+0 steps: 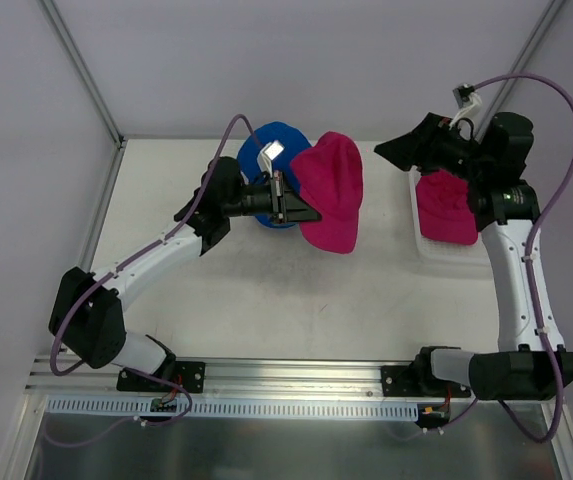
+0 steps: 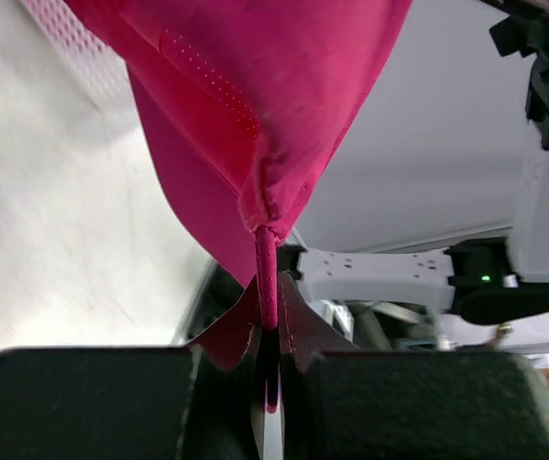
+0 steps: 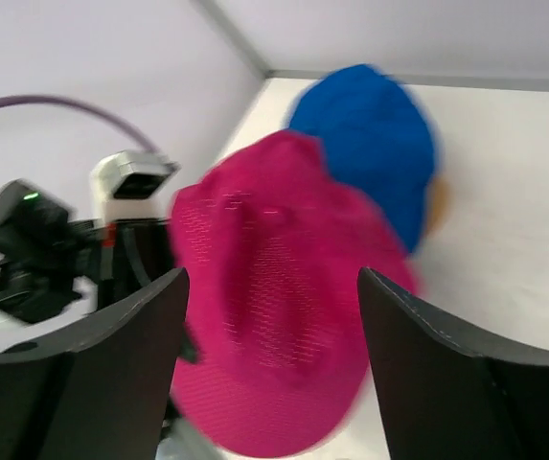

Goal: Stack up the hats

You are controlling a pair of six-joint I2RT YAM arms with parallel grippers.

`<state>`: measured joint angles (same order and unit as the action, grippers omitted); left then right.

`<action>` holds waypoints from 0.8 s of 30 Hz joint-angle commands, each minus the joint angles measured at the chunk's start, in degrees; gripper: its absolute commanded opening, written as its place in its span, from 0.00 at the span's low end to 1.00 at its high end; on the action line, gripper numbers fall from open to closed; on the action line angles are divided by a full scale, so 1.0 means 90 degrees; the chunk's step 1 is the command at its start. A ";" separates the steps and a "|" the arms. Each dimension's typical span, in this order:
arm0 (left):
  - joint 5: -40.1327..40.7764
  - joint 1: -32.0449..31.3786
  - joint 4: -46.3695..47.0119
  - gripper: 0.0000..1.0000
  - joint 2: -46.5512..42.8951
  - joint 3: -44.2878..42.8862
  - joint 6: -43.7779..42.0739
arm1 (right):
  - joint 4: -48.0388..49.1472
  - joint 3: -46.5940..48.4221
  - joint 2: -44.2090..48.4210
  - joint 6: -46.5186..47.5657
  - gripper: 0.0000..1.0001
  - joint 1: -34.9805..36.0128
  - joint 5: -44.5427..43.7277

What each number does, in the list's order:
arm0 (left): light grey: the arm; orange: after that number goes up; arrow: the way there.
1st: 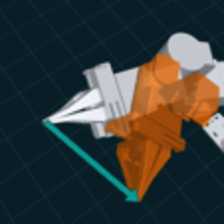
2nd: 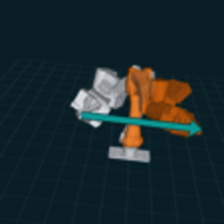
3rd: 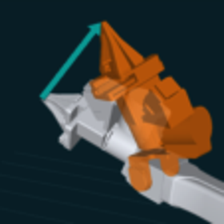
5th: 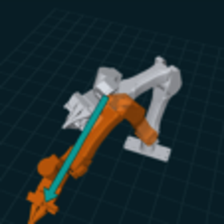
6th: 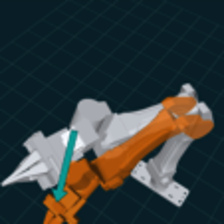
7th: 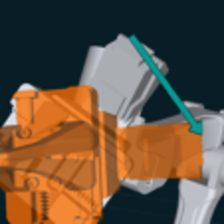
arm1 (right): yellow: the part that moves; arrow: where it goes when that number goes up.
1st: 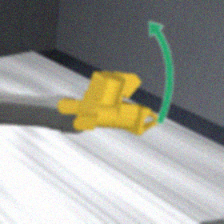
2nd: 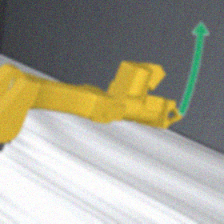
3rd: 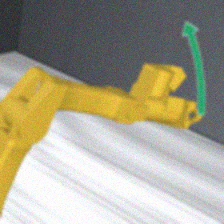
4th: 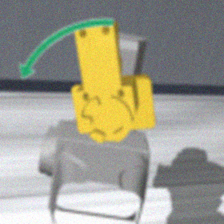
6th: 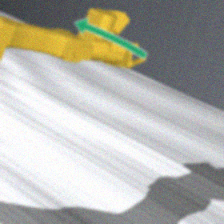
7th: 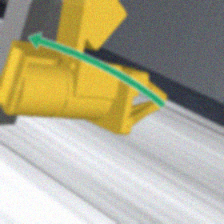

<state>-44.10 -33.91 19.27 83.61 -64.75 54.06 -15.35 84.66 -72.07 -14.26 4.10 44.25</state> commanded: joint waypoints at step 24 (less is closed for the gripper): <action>0.0349 0.0321 0.0174 0.00 -0.0355 -0.0177 0.4374 | -0.0609 -0.2640 0.3508 0.7306 1.00 0.2862 -0.2637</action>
<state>-41.36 -31.79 22.37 79.99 -62.19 90.52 -26.28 58.61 -37.74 45.65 24.73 30.15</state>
